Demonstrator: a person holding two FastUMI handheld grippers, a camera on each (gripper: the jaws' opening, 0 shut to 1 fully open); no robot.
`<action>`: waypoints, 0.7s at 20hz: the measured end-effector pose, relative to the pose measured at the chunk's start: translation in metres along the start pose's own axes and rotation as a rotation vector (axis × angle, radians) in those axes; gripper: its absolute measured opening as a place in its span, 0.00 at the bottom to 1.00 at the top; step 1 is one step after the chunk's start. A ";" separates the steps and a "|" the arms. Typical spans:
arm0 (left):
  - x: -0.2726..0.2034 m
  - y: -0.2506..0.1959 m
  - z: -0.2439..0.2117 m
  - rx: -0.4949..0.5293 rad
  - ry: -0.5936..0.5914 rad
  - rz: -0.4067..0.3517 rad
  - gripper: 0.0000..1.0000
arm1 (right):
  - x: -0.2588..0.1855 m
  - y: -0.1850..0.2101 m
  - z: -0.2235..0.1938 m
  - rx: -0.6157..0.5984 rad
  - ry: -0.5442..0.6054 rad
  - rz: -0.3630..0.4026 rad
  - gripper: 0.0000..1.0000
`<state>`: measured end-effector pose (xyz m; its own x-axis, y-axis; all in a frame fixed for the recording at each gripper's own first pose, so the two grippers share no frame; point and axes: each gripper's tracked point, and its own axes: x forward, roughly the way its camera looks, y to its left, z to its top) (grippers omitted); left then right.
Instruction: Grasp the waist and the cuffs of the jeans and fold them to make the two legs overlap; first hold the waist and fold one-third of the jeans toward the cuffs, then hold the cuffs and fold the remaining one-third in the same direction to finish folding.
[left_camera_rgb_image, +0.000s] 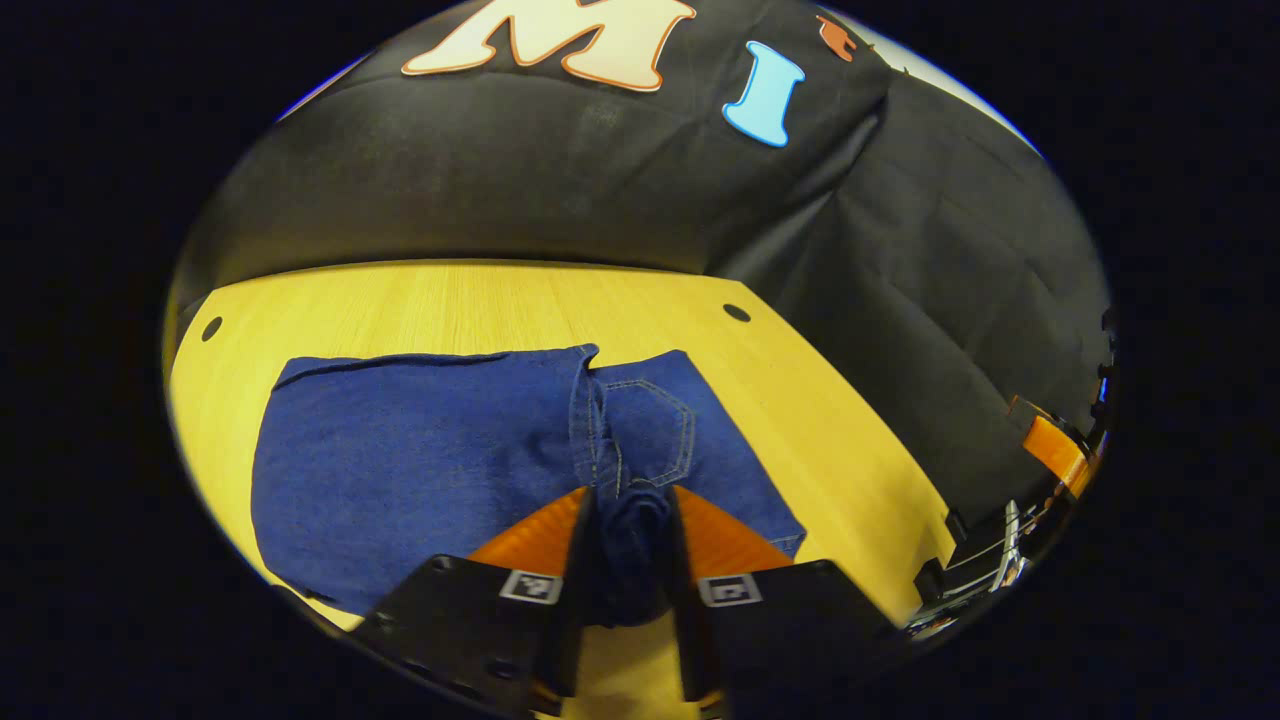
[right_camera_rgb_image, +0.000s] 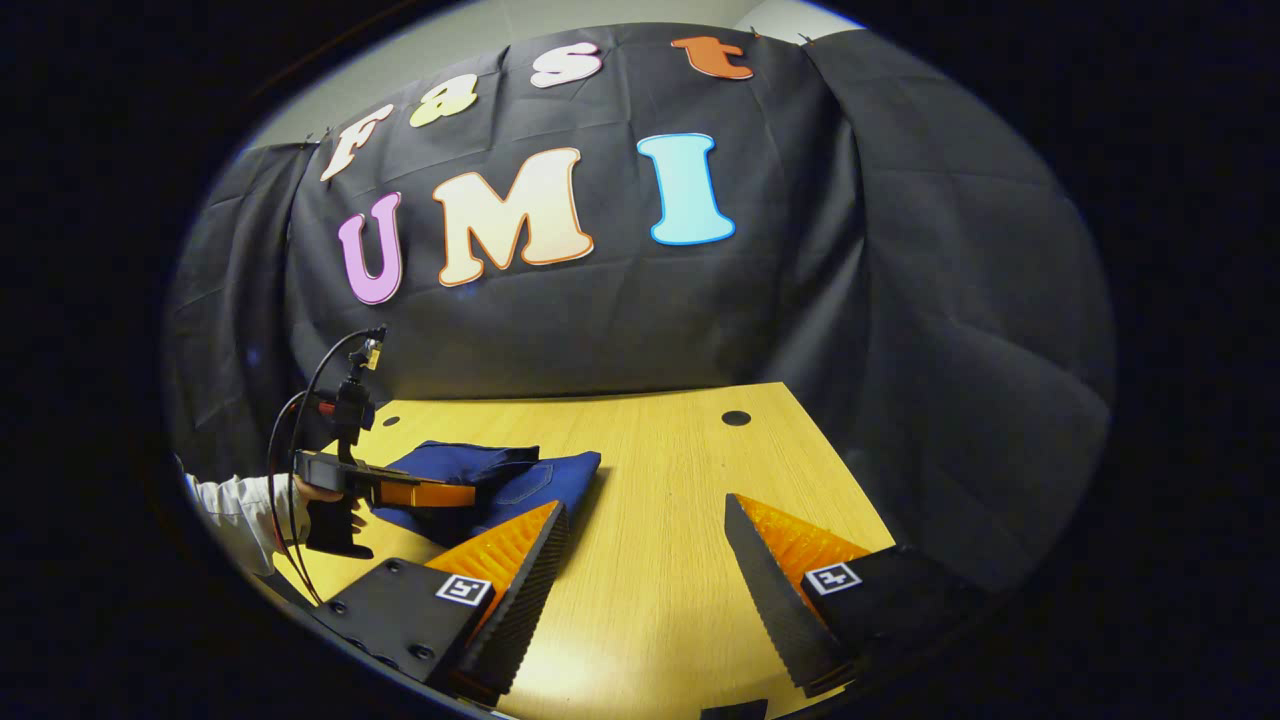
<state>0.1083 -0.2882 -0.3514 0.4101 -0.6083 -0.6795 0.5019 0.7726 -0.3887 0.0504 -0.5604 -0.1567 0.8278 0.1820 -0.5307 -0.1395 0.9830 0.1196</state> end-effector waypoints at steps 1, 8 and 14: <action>-0.009 -0.003 0.007 0.017 -0.035 0.013 0.45 | 0.000 0.008 0.008 0.009 -0.018 0.016 0.98; -0.155 -0.008 0.093 0.204 -0.447 0.200 0.95 | -0.026 0.111 0.087 -0.012 -0.286 0.096 0.97; -0.279 0.016 0.112 0.222 -0.642 0.350 0.94 | -0.057 0.186 0.120 0.023 -0.435 0.111 0.97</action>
<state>0.0873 -0.1266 -0.0987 0.9014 -0.3735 -0.2190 0.3749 0.9263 -0.0368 0.0425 -0.3912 -0.0031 0.9607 0.2539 -0.1122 -0.2322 0.9565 0.1767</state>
